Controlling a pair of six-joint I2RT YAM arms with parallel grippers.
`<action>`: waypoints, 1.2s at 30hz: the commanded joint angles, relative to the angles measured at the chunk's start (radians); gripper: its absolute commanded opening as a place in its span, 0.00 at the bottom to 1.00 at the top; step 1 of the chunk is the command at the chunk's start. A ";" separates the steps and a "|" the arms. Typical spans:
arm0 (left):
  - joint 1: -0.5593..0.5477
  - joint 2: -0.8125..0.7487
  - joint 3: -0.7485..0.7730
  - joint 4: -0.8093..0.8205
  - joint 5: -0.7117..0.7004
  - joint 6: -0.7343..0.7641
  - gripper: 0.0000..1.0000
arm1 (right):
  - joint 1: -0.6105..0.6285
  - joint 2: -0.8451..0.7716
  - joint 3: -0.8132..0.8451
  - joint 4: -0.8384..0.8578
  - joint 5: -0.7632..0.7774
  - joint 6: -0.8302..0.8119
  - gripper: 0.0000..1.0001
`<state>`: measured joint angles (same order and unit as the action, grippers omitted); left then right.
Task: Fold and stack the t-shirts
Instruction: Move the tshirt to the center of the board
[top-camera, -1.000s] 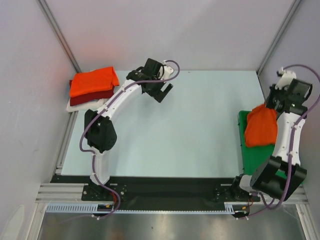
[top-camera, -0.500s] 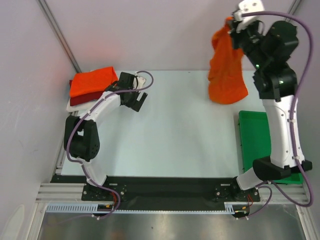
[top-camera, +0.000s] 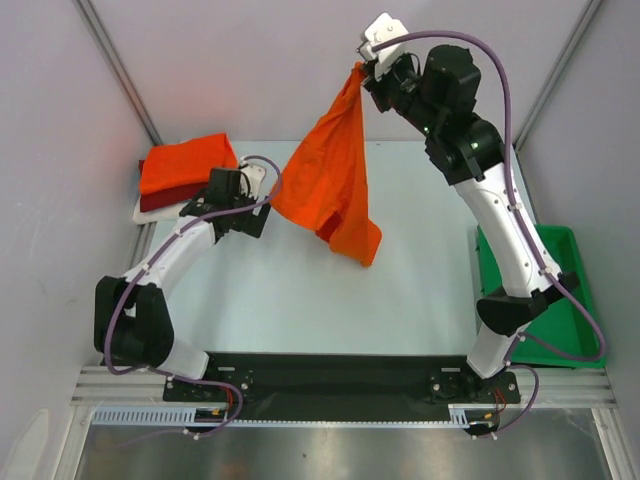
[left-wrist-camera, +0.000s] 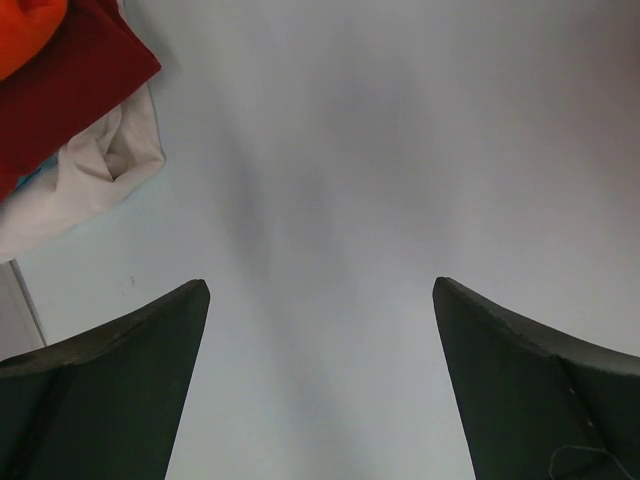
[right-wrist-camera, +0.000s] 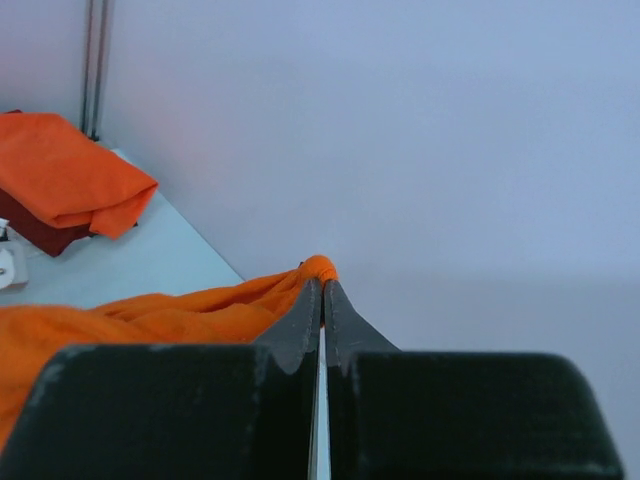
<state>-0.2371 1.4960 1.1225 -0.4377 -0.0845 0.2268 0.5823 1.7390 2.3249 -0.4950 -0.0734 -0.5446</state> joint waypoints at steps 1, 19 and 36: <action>0.002 -0.078 -0.024 0.054 0.003 -0.001 1.00 | -0.079 -0.013 0.024 0.119 0.046 0.092 0.00; -0.218 0.147 0.151 0.059 0.255 0.009 0.93 | -0.624 -0.038 -0.423 0.035 -0.085 0.250 0.00; -0.303 0.756 0.795 -0.076 0.589 -0.156 0.86 | -0.625 -0.239 -0.711 0.033 -0.088 0.264 0.00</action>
<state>-0.5175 2.2303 1.8286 -0.5171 0.3618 0.1188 -0.0422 1.5639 1.6409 -0.4995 -0.1566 -0.2882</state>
